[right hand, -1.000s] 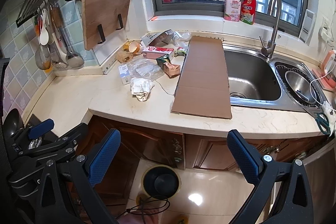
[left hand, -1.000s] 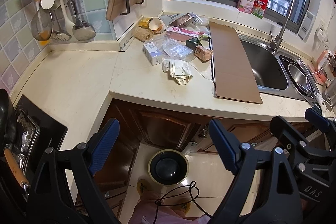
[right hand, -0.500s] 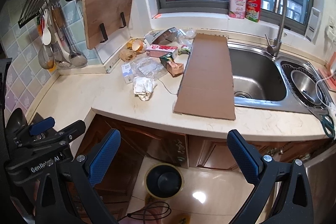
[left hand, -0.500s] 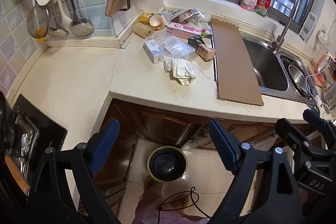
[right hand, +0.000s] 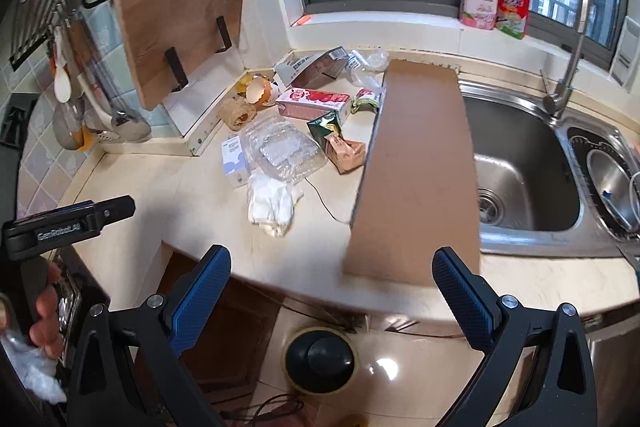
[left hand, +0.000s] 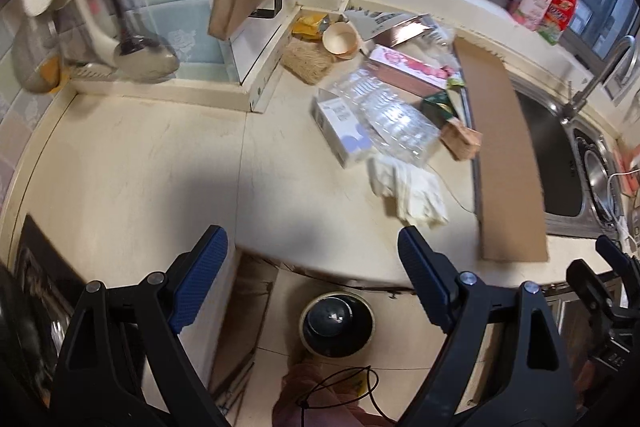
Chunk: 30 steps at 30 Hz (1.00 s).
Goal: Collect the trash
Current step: 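Grasp the white-and-blue carton with the left gripper while the right gripper grasps the white tissue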
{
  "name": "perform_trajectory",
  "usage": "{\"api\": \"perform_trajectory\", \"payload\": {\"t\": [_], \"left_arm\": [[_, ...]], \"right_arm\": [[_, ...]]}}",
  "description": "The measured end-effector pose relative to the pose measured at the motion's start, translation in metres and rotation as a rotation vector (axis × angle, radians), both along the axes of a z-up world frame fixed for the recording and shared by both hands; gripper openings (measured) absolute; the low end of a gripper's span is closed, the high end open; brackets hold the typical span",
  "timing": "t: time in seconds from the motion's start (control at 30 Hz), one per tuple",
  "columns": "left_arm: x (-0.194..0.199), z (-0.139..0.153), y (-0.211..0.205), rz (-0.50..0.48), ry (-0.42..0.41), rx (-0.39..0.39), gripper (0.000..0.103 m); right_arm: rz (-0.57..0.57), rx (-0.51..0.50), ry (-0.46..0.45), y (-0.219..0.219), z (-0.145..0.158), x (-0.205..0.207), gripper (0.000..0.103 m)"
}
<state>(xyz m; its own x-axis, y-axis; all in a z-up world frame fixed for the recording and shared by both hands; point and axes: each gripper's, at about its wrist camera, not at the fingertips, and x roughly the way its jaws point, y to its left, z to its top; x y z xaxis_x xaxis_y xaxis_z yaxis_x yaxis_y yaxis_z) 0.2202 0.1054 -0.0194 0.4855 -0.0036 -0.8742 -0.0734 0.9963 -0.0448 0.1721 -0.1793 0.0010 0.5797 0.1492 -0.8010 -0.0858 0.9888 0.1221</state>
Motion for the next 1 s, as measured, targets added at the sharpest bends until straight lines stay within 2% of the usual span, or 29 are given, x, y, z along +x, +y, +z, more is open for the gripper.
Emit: {"api": "perform_trajectory", "payload": {"t": [0.1,0.23,0.37,0.4,0.5,0.63,0.8,0.83,0.93,1.0], "left_arm": [[0.035,-0.016,0.008,-0.009,0.025,-0.002,0.085],[0.077,-0.040,0.011,-0.025,0.057,-0.044,0.085],[0.109,-0.062,0.007,-0.042,0.073,-0.054,0.085],[0.116,-0.068,0.006,-0.045,0.078,-0.053,0.085],[0.134,-0.082,-0.001,-0.060,0.090,-0.048,0.085],[0.151,-0.097,-0.009,-0.069,0.103,-0.040,0.085],[0.172,-0.109,-0.014,-0.062,0.120,-0.053,0.085],[0.175,-0.111,-0.014,-0.060,0.124,-0.055,0.085],[0.186,-0.119,-0.015,-0.051,0.146,-0.065,0.085],[0.190,-0.122,-0.015,-0.047,0.154,-0.067,0.085]], "right_arm": [[0.000,0.005,0.020,0.011,-0.015,0.040,0.102],[0.012,0.025,0.060,0.028,-0.044,0.084,0.102],[0.039,0.048,0.103,0.046,-0.081,0.118,0.095],[0.043,0.051,0.119,0.053,-0.093,0.128,0.090],[0.065,0.067,0.154,0.066,-0.124,0.142,0.082],[0.077,0.107,0.193,0.083,-0.158,0.164,0.082],[0.084,0.135,0.221,0.095,-0.177,0.174,0.081],[0.086,0.135,0.224,0.095,-0.179,0.175,0.078],[0.103,0.136,0.245,0.100,-0.187,0.178,0.060],[0.109,0.138,0.241,0.102,-0.191,0.179,0.054]]}}
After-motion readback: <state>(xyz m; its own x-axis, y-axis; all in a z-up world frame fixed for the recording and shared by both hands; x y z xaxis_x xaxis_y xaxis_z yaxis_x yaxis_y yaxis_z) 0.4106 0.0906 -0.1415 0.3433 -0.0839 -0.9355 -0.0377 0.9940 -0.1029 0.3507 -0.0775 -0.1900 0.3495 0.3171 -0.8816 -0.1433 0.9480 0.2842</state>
